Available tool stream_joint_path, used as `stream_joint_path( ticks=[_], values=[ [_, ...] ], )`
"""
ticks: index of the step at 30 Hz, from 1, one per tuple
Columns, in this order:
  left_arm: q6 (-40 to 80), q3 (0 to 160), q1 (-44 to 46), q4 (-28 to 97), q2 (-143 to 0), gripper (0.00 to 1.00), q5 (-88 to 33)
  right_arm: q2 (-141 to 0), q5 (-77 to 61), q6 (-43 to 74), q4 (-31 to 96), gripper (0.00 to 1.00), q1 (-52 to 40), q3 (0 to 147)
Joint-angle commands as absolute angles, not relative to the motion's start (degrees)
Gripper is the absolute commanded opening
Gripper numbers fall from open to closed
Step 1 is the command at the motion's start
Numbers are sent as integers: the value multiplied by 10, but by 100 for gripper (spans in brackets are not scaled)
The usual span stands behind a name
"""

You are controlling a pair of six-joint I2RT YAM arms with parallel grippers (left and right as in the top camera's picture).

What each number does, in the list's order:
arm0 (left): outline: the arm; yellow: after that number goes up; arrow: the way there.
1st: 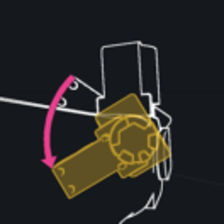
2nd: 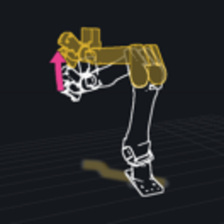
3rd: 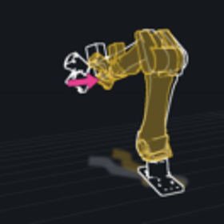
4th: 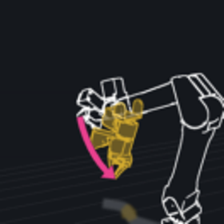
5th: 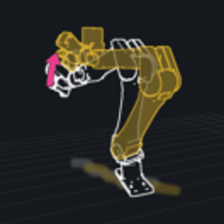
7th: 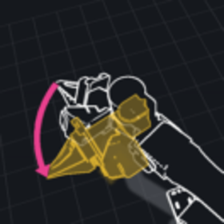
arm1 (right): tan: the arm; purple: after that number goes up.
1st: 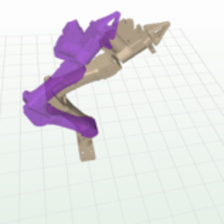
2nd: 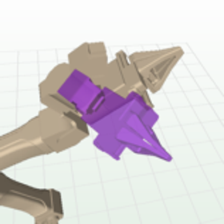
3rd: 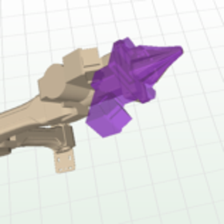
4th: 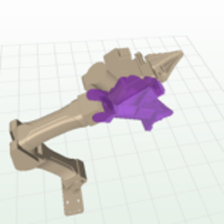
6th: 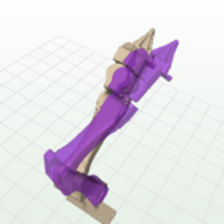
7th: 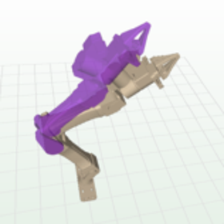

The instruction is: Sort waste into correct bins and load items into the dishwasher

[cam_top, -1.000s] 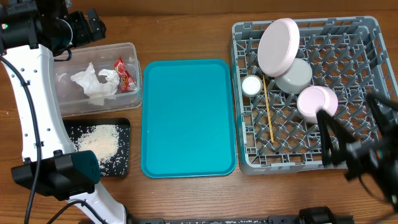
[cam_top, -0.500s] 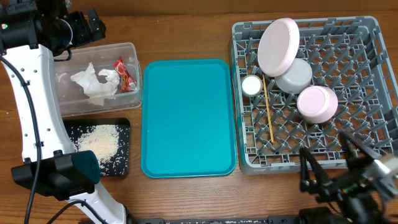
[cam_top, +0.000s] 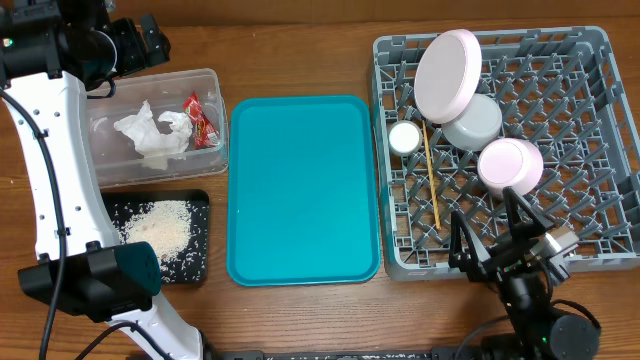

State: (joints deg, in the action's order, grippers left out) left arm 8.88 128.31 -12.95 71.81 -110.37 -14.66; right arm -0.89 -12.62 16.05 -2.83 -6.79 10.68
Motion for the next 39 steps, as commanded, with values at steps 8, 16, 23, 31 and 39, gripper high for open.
stream_joint_path(
  ticks=[8, 16, 23, 31, 39],
  values=[
    [92, 1288, -127, 718, -1100, 100, -144, -2, 15, 256, -59, 100, -71, 21],
    [92, 1288, -127, 718, -1100, 100, -144, -2, 14, 209, -30, 100, -71, 4],
    [92, 1288, -127, 718, -1100, 100, -144, -2, 12, 77, 19, 100, -71, 4],
    [92, 1288, -127, 718, -1100, 100, -144, -2, 4, 26, 48, 100, -71, 4],
    [92, 1288, -127, 718, -1100, 100, -144, -2, -1, 2, 48, 100, -71, 4]
  ],
)
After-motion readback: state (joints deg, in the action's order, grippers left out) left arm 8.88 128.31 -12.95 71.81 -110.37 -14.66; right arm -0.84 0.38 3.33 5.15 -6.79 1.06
